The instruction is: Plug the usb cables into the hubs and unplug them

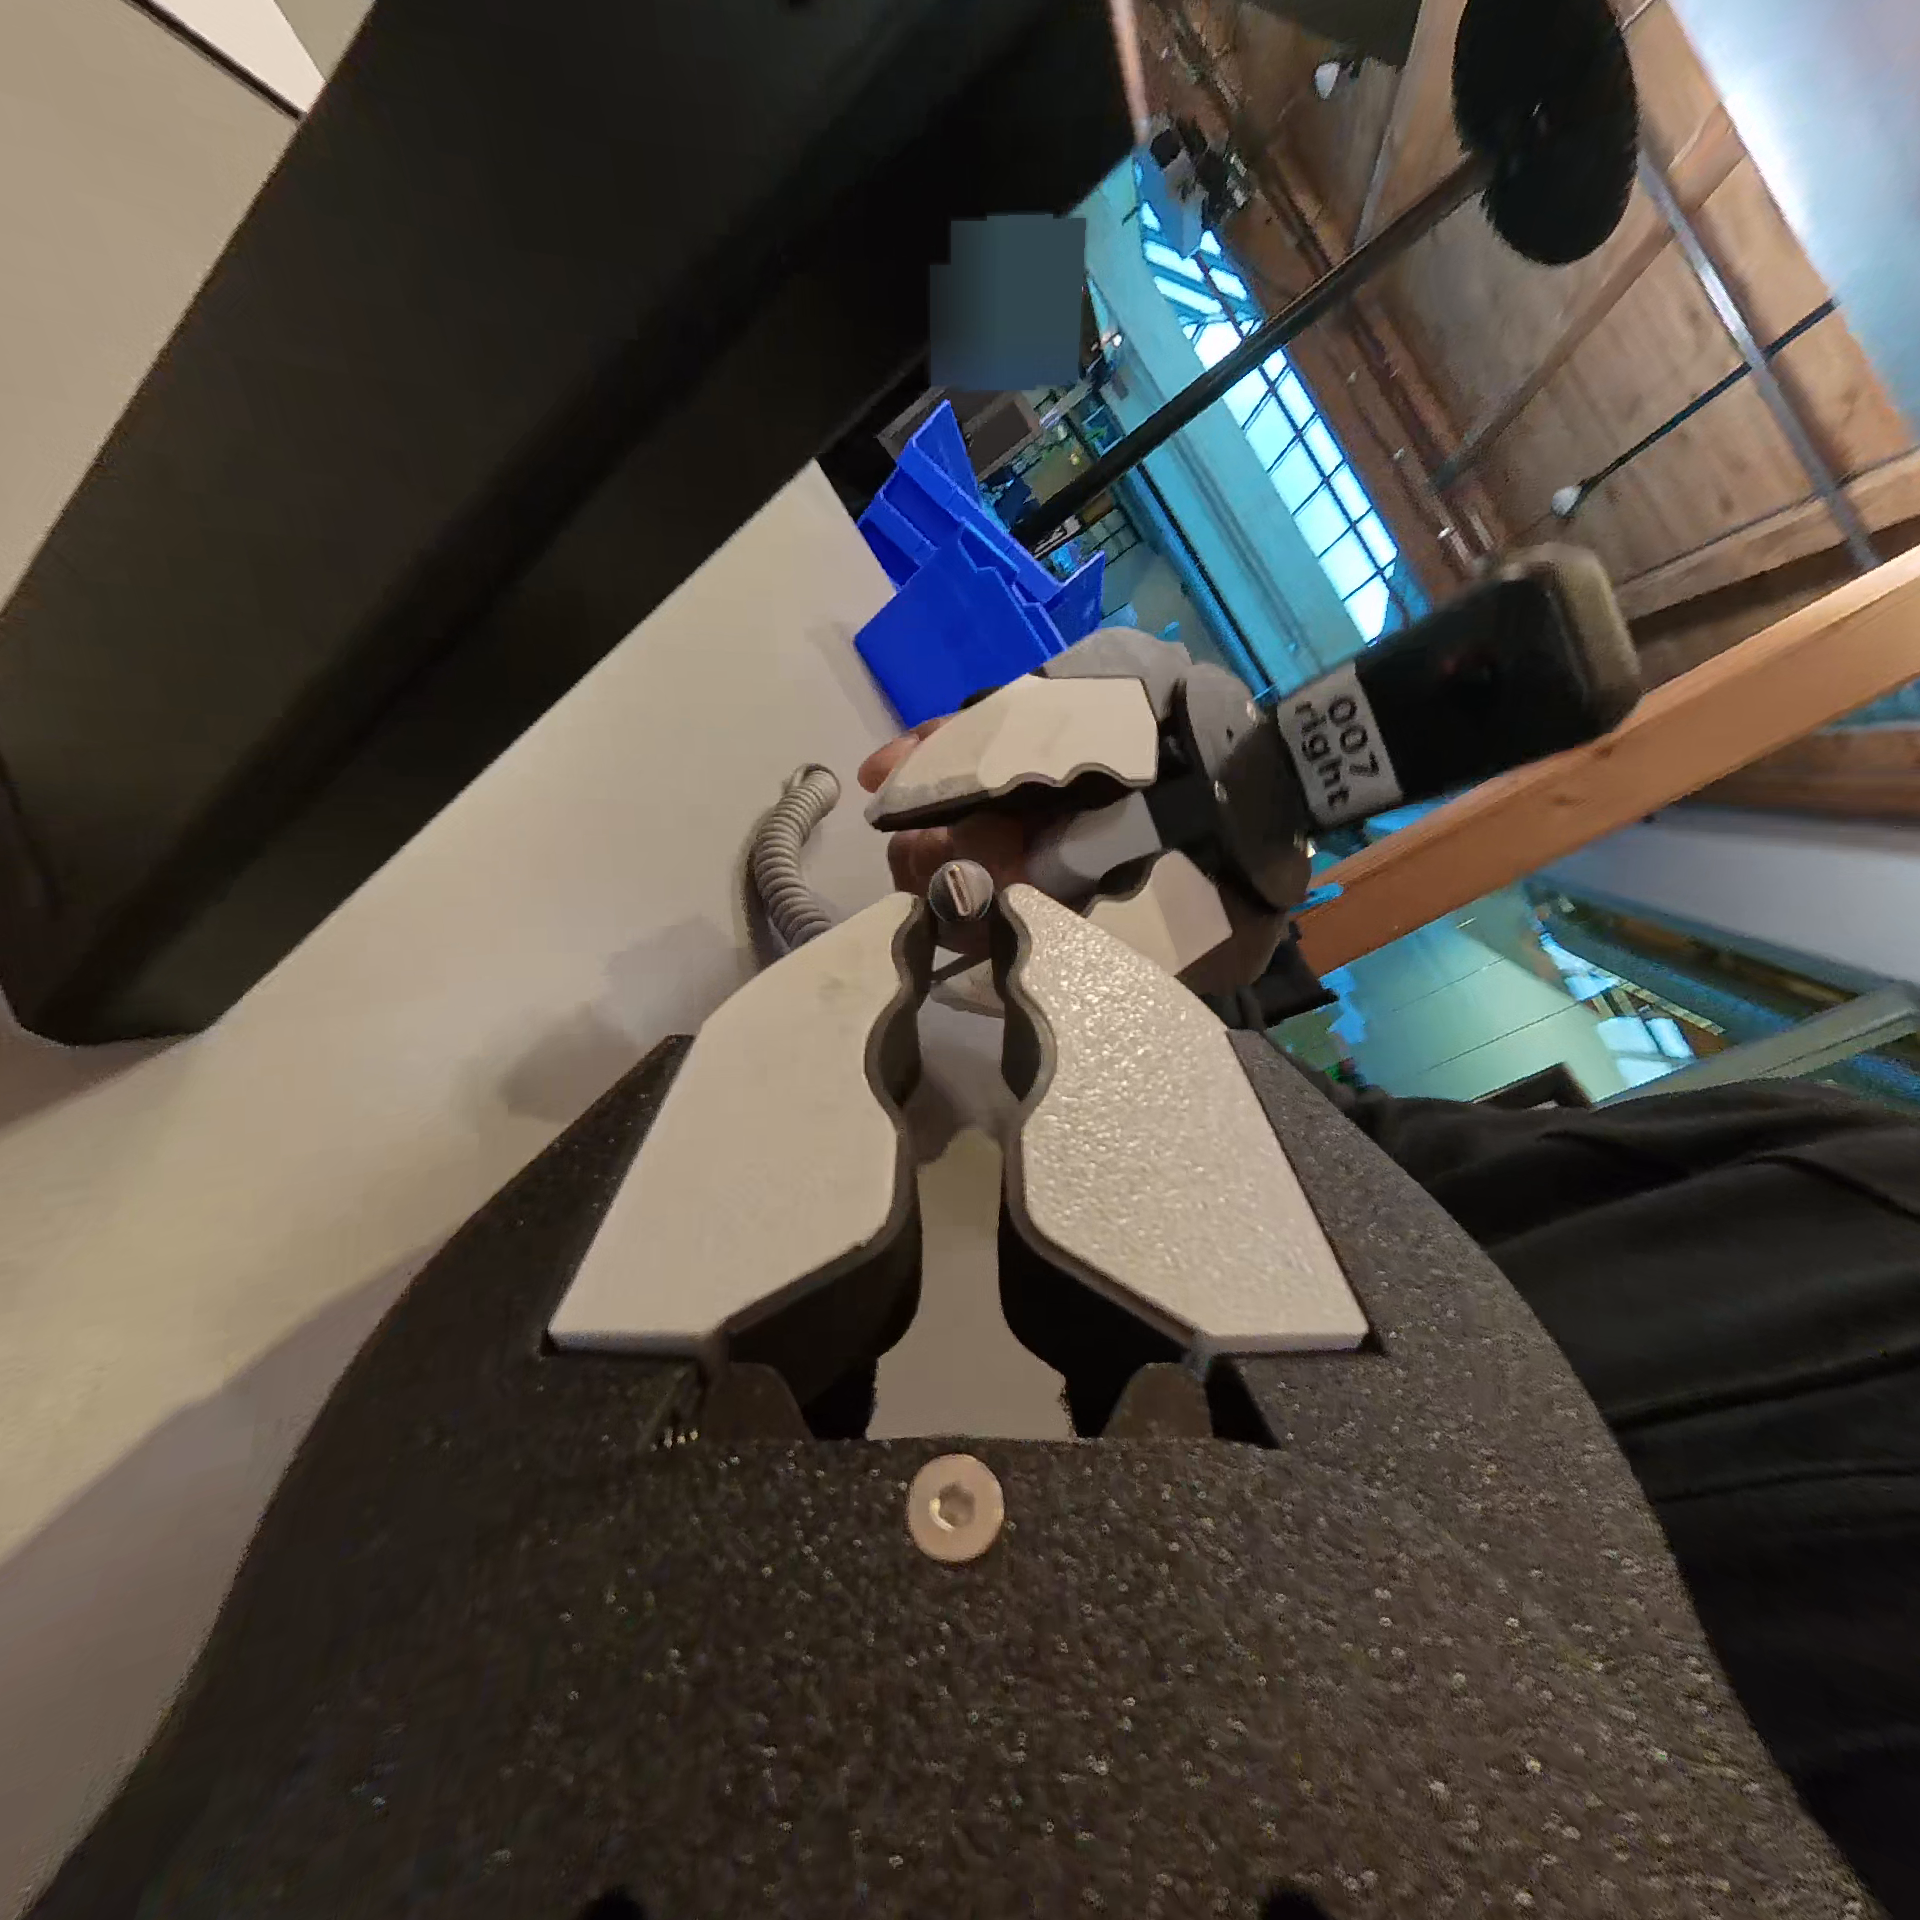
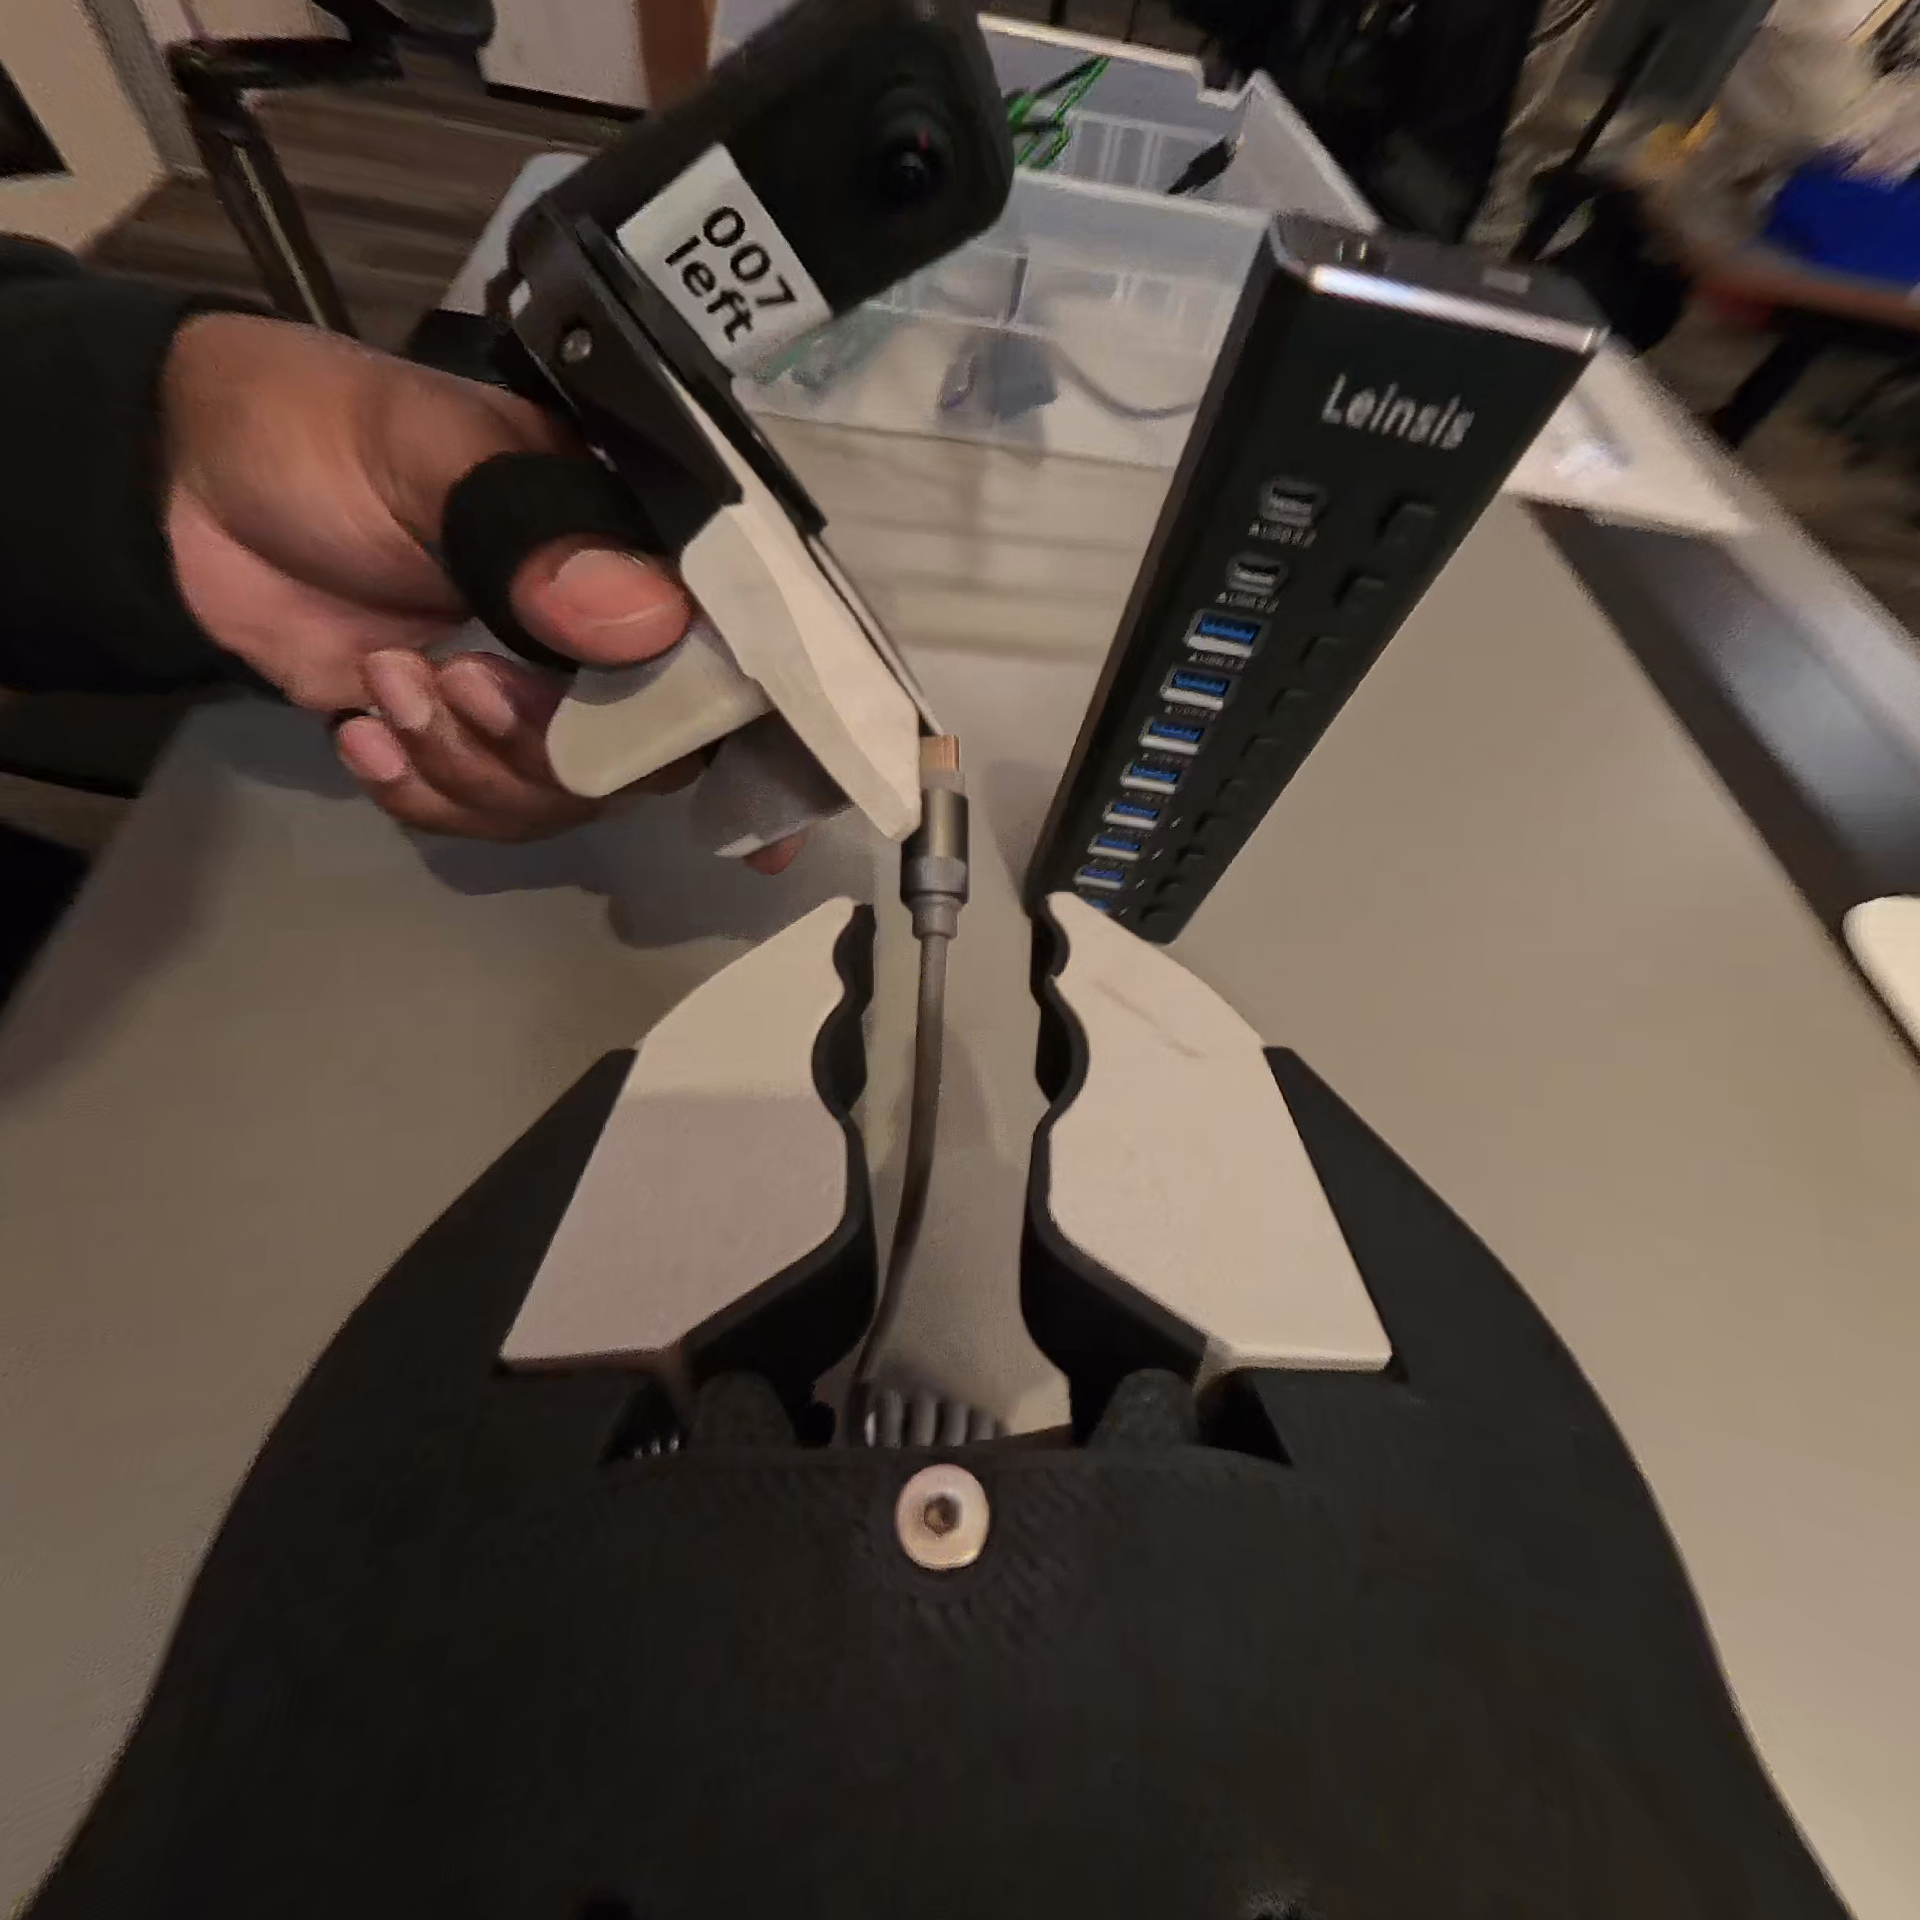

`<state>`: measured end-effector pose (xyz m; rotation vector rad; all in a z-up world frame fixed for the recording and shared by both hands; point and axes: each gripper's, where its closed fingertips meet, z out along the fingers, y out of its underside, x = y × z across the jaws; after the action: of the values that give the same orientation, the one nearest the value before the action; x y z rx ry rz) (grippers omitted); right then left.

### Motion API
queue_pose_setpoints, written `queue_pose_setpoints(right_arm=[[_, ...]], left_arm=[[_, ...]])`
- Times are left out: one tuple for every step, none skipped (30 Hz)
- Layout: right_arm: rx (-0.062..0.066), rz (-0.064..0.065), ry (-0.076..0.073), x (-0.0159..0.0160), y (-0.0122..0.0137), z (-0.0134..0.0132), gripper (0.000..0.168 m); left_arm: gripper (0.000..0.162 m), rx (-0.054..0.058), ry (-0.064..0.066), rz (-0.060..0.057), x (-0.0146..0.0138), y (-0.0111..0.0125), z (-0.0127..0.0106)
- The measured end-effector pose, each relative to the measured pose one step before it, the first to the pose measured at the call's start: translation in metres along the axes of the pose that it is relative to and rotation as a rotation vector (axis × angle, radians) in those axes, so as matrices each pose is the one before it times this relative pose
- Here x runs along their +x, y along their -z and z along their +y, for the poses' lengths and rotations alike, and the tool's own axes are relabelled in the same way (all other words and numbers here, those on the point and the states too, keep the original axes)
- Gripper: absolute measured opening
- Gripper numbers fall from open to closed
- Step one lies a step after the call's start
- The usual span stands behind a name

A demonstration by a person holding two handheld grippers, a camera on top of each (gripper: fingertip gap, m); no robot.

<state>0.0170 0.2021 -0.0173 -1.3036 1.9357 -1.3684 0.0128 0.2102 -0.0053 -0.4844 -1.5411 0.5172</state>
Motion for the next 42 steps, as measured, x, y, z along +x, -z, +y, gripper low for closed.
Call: queue_pose_setpoints(right_arm=[[0.0198, 0.0346, 0.0362, 0.00068, 0.00029, -0.00281, 0.028], [0.013, 0.0277, 0.0308, 0.0011, 0.00032, -0.00192, 0.027], [0.0091, 0.0282, 0.0256, 0.00198, 0.00046, -0.00146, 0.027], [0.0111, 0.0262, 0.0235, 0.00218, 0.00072, -0.00161, 0.025], [0.0087, 0.0122, 0.0218, 0.00043, 0.00063, -0.00129, 0.024], [-0.0014, -0.0022, 0.0138, -0.00125, -0.00018, 0.00013, 0.022], [-0.0067, -0.0043, 0.0097, -0.00152, -0.00058, 0.00084, 0.021], [-0.0028, -0.0011, 0.0083, -0.00126, -0.00076, 0.00044, 0.02], [-0.0025, -0.0012, 0.0076, -0.00125, -0.00069, 0.00034, 0.018], [-0.0033, -0.0024, 0.0084, -0.00126, -0.00069, 0.00044, 0.017], [-0.0007, 0.0033, 0.0108, -0.00062, -0.0004, 0.00005, 0.015], [-0.0012, 0.003, 0.0123, -0.00068, -0.00037, 0.00002, 0.012], [-0.0042, 0.0077, 0.0094, 0.00016, -0.00057, 0.00042, 0.012], [-0.0046, 0.0032, 0.0057, 0.00001, -0.00044, 0.00048, 0.012], [-0.0024, -0.0025, -0.0003, -0.00029, -0.00023, 0.00041, 0.011], [0.0028, -0.0076, -0.012, -0.00035, -0.00003, -0.00017, 0.011], [0.0078, -0.0097, -0.0203, -0.00007, 0.00038, -0.00061, 0.011], [0.0066, -0.0064, -0.0207, 0.00092, 0.00066, -0.00029, 0.011], [0.0043, -0.0056, -0.0213, 0.00166, 0.00112, 0.00009, 0.011], [0.0101, -0.0043, -0.0273, 0.00233, 0.00156, -0.00043, 0.011], [0.0153, -0.0076, -0.0346, 0.0023, 0.00181, -0.00122, 0.011], [0.0172, -0.011, -0.0359, 0.002, 0.00175, -0.00153, 0.011], [0.0143, -0.012, -0.0346, 0.00182, 0.00149, -0.0012, 0.011], [0.0114, -0.0088, -0.0327, 0.00211, 0.00119, -0.00085, 0.011], [0.0062, -0.0109, -0.0321, 0.00199, 0.00067, -0.00013, 0.011], [0.0057, -0.0088, -0.031, 0.00225, 0.00061, -0.00031, 0.011], [0.0041, -0.0074, -0.0331, 0.00283, 0.00032, -0.00036, 0.011], [0.0013, -0.009, -0.0357, 0.0028, 0.00008, -0.00054, 0.011], [0.0012, -0.0114, -0.0352, 0.00262, -0.00016, -0.00117, 0.011], [0.0024, -0.0082, -0.0311, 0.00287, -0.00014, -0.00204, 0.011], [0.0023, -0.0114, -0.0251, 0.00211, -0.00034, -0.00267, 0.011], [0.0019, -0.0054, -0.0167, 0.00221, -0.00037, -0.00321, 0.011], [-0.0038, -0.0029, -0.0101, 0.00215, -0.00075, -0.00258, 0.011], [-0.0089, -0.0015, -0.0063, 0.00175, -0.00088, -0.00171, 0.011], [-0.0106, 0.0043, -0.0043, 0.00211, -0.00096, -0.00122, 0.011], [-0.0113, 0.0011, -0.0044, 0.00145, -0.0008, -0.00048, 0.011], [-0.0131, -0.0056, -0.009, 0.00049, -0.00102, 0.0001, 0.011], [-0.0095, -0.0075, -0.011, 0.00013, -0.00107, -0.00025, 0.011], [-0.0081, -0.0092, -0.0093, -0.00018, -0.00117, -0.00034, 0.011], [-0.0094, -0.0057, -0.0066, 0.0004, -0.00131, -0.00038, 0.011], [-0.0103, 0.0003, -0.0012, 0.00139, -0.00144, -0.00045, 0.011], [-0.0115, -0.0011, 0.0014, 0.00141, -0.00167, -0.00045, 0.011]], left_arm=[[0.01, 0.0104, 0.0221, 0.0118, 0.00067, -0.00059, -0.00046], [0.01, 0.0053, 0.02, 0.0137, 0.00079, -0.00069, 0.00002], [0.01, 0.0036, 0.018, 0.008, 0.00007, -0.00064, 0.00031], [0.01, 0.0045, 0.0143, 0.0062, -0.00016, -0.00059, 0.00022], [0.01, 0.0039, 0.0129, 0.0078, 0.00025, -0.00053, 0.00019], [0.01, -0.0004, 0.0102, 0.0048, -0.00009, -0.00053, 0.00059], [0.01, 0.0001, 0.006, 0.0007, -0.00039, -0.00056, 0.00066], [0.01, -0.0035, 0.003, 0.0007, -0.00017, -0.00062, 0.0011], [0.01, -0.0029, 0.0052, 0.002, -0.00002, -0.00056, 0.0009], [0.01, 0.0014, 0.0081, 0.0, -0.00038, 0.00004, 0.00014], [0.01, 0.004, 0.0082, 0.0022, -0.00037, 0.00045, -0.00053], [0.01, 0.0035, 0.0106, 0.0058, 0.00014, 0.0005, -0.00051], [0.01, 0.0032, 0.0088, 0.0068, 0.0002, 0.00033, -0.00017], [0.01, 0.0019, 0.0036, 0.0011, -0.00048, 0.00021, -0.00001], [0.01, -0.0025, -0.004, 0.0008, -0.00027, 0.00028, 0.00037], [0.01, -0.0052, -0.0145, 0.0046, 0.00071, 0.0006, 0.00005], [0.011, -0.0057, -0.0248, 0.0086, 0.0017, 0.00153, -0.00093], [0.016, 0.0029, -0.0342, 0.0057, 0.00192, 0.0035, -0.00323], [0.019, 0.0108, -0.0455, 0.0073, 0.003, 0.00528, -0.00539], [0.019, 0.0152, -0.0609, 0.0178, 0.00498, 0.00673, -0.00709], [0.02, 0.0137, -0.0713, 0.0101, 0.00432, 0.0075, -0.00799], [0.024, 0.0087, -0.0794, -0.0092, 0.00108, 0.00798, -0.00853], [0.029, 0.008, -0.0906, -0.0144, -0.00054, 0.00815, -0.00903], [0.037, 0.0151, -0.0941, -0.0175, -0.00233, 0.0081, -0.01015], [0.046, 0.0245, -0.0966, -0.0222, -0.00439, 0.00743, -0.01095], [0.048, 0.0219, -0.0993, -0.0219, -0.00662, 0.00589, -0.0094], [0.05, 0.0051, -0.088, -0.0193, -0.00869, 0.00335, -0.00583], [0.055, -0.0114, -0.0645, 0.0006, -0.00789, 0.00003, -0.00243], [0.062, -0.0195, -0.0338, 0.0214, -0.00595, -0.00256, -0.00028], [0.067, -0.0248, -0.0129, 0.0385, -0.00417, -0.00461, 0.00124], [0.073, -0.0252, -0.0037, 0.0517, -0.00302, -0.0054, 0.00199], [0.076, -0.0157, 0.0002, 0.0553, -0.00263, -0.00509, 0.00119], [0.078, -0.0144, 0.0016, 0.0517, -0.00302, -0.00472, 0.00149], [0.079, -0.0164, -0.0008, 0.0549, -0.00186, -0.00406, 0.00166], [0.08, -0.0119, -0.0047, 0.0427, -0.00239, -0.00341, 0.00112], [0.082, -0.0131, -0.0084, 0.0358, -0.00208, -0.00314, 0.00174], [0.087, -0.019, -0.0098, 0.0327, -0.0014, -0.00313, 0.00302], [0.089, -0.0223, -0.0014, 0.0321, -0.00066, -0.00303, 0.00406], [0.09, -0.0206, 0.0081, 0.0322, -0.00006, -0.00272, 0.00402], [0.088, -0.0129, -0.0005, 0.0294, 0.00068, -0.00267, 0.00307], [0.085, -0.0072, -0.0105, 0.0194, 0.00058, -0.00276, 0.00268], [0.083, -0.0014, -0.0163, 0.0042, -0.00089, -0.0027, 0.00183]])
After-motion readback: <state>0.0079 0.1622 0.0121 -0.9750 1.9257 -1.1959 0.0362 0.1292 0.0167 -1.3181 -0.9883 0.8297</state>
